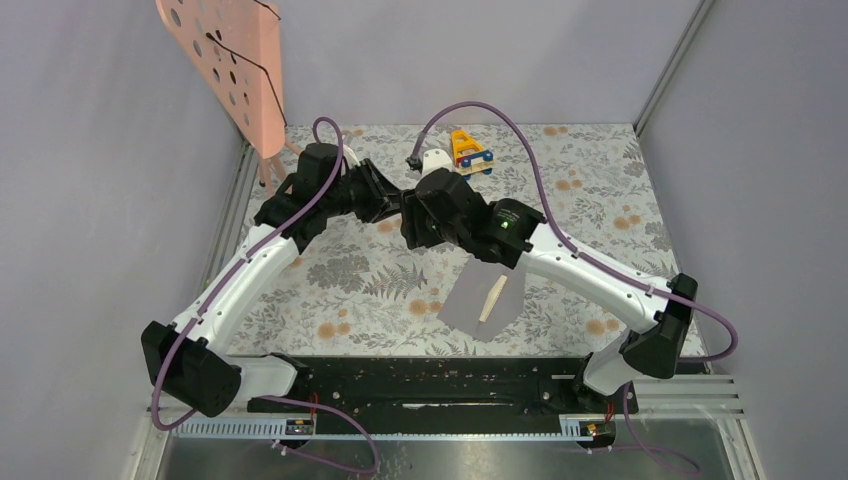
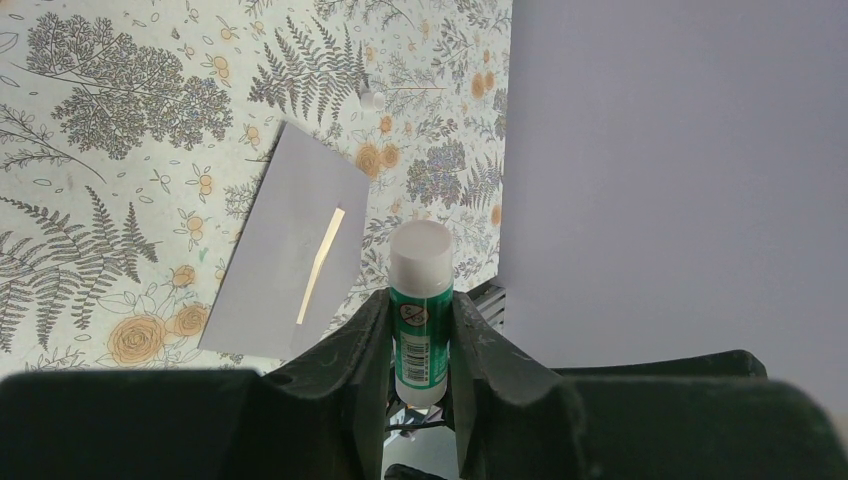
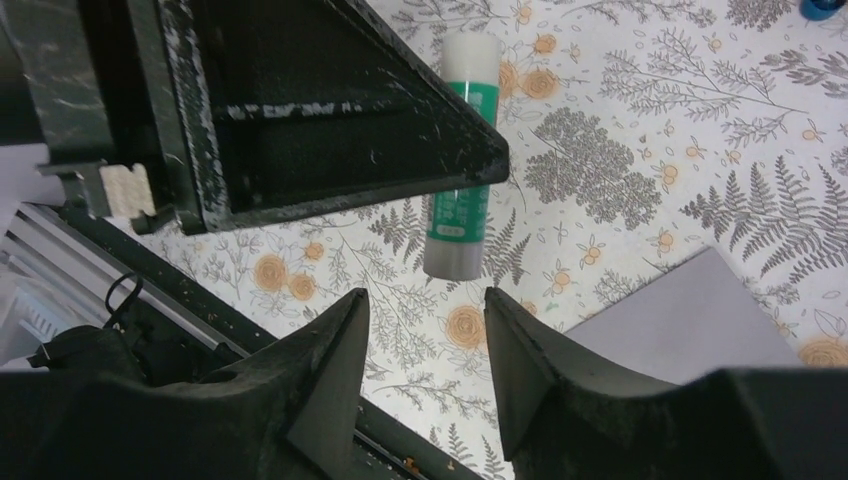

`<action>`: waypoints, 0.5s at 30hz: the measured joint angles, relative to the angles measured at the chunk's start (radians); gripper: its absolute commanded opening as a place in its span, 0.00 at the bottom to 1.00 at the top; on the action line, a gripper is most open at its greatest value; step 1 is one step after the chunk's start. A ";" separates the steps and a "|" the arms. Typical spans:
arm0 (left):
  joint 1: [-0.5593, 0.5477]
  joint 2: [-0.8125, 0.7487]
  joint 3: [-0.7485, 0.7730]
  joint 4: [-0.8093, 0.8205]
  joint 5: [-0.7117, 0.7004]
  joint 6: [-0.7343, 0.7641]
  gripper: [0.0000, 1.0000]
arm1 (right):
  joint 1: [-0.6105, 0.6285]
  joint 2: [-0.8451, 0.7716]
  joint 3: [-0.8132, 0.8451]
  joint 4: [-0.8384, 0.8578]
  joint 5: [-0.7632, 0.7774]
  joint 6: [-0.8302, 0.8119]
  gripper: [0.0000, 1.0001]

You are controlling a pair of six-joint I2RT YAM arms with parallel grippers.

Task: Place the letter into the envelope and seal it
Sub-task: Unscrew the solid glue.

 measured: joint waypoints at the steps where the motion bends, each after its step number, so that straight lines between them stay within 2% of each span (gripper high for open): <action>1: 0.000 0.000 0.000 0.000 0.000 0.000 0.00 | 0.000 0.002 0.000 0.008 -0.001 0.002 0.49; 3: 0.000 0.000 0.000 0.000 0.000 0.000 0.00 | 0.000 0.003 0.000 0.026 -0.001 0.006 0.39; 7: 0.000 -0.005 0.000 0.000 -0.001 0.000 0.00 | 0.000 0.004 0.000 0.047 0.000 0.013 0.37; 9: 0.000 -0.011 0.000 0.002 -0.004 0.000 0.00 | 0.000 0.004 0.000 0.051 -0.001 0.015 0.42; 12: 0.000 -0.018 0.000 0.003 -0.005 -0.001 0.00 | 0.001 0.006 0.000 0.053 -0.003 0.021 0.58; 15: 0.000 -0.021 0.000 0.003 -0.004 -0.001 0.00 | 0.001 0.013 0.000 0.060 -0.002 0.024 0.59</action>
